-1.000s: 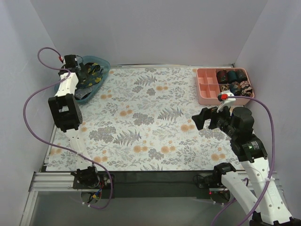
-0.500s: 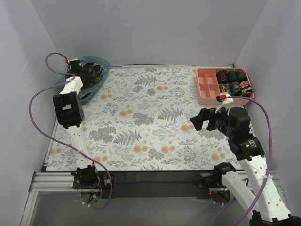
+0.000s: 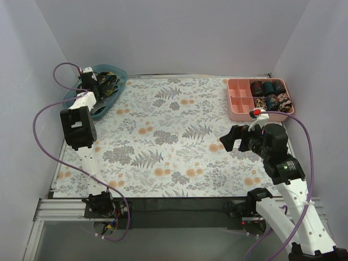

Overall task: Roll the ties
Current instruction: Grab a tie with the left arm, then move the tie to the center of the board

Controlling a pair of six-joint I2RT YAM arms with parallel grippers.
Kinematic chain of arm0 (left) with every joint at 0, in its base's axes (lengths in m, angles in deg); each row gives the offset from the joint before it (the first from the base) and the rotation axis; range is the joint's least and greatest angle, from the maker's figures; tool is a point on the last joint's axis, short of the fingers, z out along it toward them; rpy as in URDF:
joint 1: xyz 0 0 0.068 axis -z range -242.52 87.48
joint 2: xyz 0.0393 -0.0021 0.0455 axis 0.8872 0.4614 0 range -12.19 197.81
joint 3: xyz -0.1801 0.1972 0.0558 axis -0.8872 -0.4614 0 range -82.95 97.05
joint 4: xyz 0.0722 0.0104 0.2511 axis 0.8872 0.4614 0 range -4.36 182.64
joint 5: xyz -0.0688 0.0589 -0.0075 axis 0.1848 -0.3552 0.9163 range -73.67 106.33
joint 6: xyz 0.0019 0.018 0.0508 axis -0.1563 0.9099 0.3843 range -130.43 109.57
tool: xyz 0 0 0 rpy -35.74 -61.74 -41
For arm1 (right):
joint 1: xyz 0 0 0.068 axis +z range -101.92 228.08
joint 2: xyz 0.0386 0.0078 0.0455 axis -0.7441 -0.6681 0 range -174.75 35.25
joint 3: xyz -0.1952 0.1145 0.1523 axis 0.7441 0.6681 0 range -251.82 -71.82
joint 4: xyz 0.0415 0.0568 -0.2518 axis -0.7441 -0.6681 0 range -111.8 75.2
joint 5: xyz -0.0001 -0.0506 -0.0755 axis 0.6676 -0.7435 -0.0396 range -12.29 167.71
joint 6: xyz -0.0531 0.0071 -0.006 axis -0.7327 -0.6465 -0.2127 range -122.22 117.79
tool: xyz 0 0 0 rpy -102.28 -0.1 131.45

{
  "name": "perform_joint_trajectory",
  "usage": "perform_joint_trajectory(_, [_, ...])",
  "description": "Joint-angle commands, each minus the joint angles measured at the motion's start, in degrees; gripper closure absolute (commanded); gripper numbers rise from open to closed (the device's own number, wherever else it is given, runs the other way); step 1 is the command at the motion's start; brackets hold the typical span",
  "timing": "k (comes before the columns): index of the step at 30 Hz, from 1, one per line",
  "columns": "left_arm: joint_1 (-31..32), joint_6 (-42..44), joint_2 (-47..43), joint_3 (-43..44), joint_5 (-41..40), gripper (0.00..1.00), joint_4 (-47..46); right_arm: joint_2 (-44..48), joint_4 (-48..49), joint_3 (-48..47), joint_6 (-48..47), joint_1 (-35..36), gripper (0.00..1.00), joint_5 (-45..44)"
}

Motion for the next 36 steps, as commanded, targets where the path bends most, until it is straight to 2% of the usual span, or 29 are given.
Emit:
perform_joint_trajectory(1, [-0.11,2.01,-9.21,-0.66,0.86,1.00,-3.47,-0.29,0.39,-0.62,-0.18,0.31,0.02,0.48])
perform_joint_trajectory(13, [-0.11,-1.59,-18.01,2.33,2.70,1.00,-4.35,-0.29,0.30,-1.14,-1.32,0.31,0.02,0.66])
perform_joint_trajectory(16, [-0.11,-4.05,-20.03,3.03,5.86,1.00,-4.09,-0.20,0.30,-1.41,-1.32,0.31,0.02,0.92])
perform_joint_trajectory(17, [-0.11,-4.84,-20.47,3.38,9.35,1.00,-4.18,-0.29,0.30,-1.58,-1.41,0.31,0.02,1.01])
perform_joint_trajectory(24, [0.68,-12.22,-24.95,4.79,20.44,1.00,-5.23,0.24,0.47,-2.20,-2.29,0.31,0.02,2.24])
perform_joint_trajectory(30, [7.26,-15.21,-28.82,4.53,24.06,1.00,-5.85,1.20,0.65,-2.64,-3.00,0.40,0.01,2.16])
perform_joint_trajectory(36, [20.18,-15.04,-33.73,-2.22,24.15,1.00,-6.11,0.85,0.83,-4.13,-3.08,0.31,0.02,1.89])
